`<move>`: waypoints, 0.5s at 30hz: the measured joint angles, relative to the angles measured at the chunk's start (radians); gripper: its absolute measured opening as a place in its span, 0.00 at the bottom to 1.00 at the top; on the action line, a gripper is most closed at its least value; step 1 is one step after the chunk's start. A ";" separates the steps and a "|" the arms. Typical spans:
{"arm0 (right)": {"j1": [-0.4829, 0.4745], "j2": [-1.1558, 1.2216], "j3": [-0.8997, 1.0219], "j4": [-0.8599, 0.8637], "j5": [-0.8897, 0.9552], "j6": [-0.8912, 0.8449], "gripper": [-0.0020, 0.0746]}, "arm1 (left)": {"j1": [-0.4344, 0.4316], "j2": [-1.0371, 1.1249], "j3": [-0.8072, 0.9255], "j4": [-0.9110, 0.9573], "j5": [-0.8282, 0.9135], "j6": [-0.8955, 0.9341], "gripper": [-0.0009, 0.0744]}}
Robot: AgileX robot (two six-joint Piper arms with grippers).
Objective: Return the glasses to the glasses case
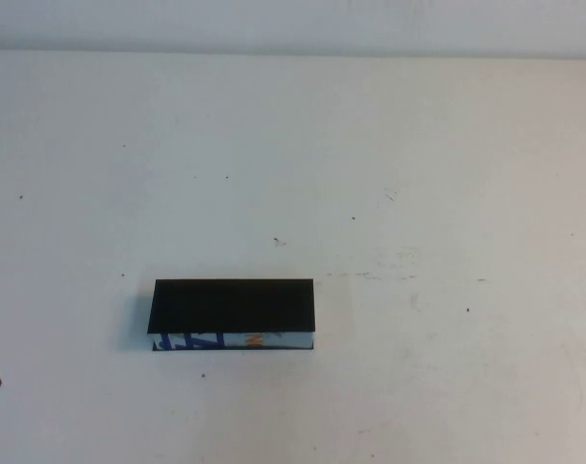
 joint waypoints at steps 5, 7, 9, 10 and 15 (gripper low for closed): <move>0.000 -0.101 0.127 0.002 -0.068 0.000 0.01 | 0.000 0.000 0.000 -0.004 0.000 -0.002 0.01; 0.000 -0.109 0.169 -0.032 -0.070 0.000 0.01 | 0.000 0.000 0.000 -0.006 0.000 -0.002 0.01; 0.000 -0.111 0.199 -0.092 -0.070 -0.002 0.01 | 0.000 0.000 0.000 -0.008 0.000 -0.003 0.01; 0.000 -0.111 0.215 -0.119 -0.070 -0.002 0.01 | 0.000 0.000 0.000 -0.008 0.000 -0.003 0.01; 0.000 -0.111 0.276 -0.198 -0.093 0.011 0.01 | 0.000 0.000 0.000 -0.008 0.000 -0.003 0.01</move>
